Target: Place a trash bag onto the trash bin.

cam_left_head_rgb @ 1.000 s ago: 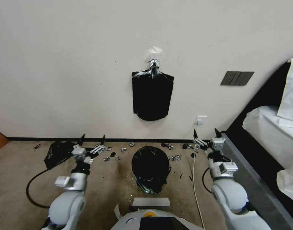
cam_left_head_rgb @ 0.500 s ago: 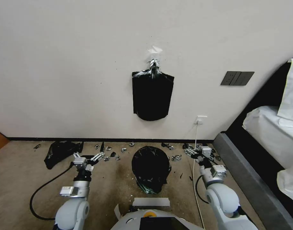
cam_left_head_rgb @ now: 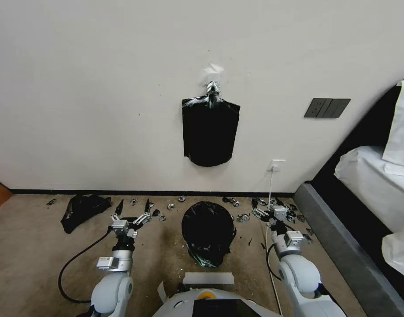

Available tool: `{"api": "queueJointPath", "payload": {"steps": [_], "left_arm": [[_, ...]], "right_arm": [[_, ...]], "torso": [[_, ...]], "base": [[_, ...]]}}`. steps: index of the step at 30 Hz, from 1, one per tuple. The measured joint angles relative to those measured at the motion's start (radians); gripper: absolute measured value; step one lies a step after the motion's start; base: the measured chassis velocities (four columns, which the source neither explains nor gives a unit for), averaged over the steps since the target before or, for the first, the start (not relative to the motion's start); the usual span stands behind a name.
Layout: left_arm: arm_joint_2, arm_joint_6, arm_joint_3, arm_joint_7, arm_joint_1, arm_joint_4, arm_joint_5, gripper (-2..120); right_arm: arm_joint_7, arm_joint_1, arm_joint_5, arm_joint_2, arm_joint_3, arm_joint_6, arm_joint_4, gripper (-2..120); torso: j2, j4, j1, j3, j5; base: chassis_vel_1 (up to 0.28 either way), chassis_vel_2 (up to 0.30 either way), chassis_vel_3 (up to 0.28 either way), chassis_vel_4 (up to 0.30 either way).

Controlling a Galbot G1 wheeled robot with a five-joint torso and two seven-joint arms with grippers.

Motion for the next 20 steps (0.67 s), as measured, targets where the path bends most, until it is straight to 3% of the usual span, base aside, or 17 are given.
{"api": "queueJointPath", "payload": {"steps": [20], "left_arm": [[0.001,0.003,0.0,-0.001,0.0,-0.002,-0.003,100]], "right_arm": [[0.002,0.0,0.0,-0.001,0.0,0.0,0.002,100]], "torso": [[0.0,0.0,0.0,0.0,0.0]], "base": [[0.0,0.0,0.0,0.0]]}}
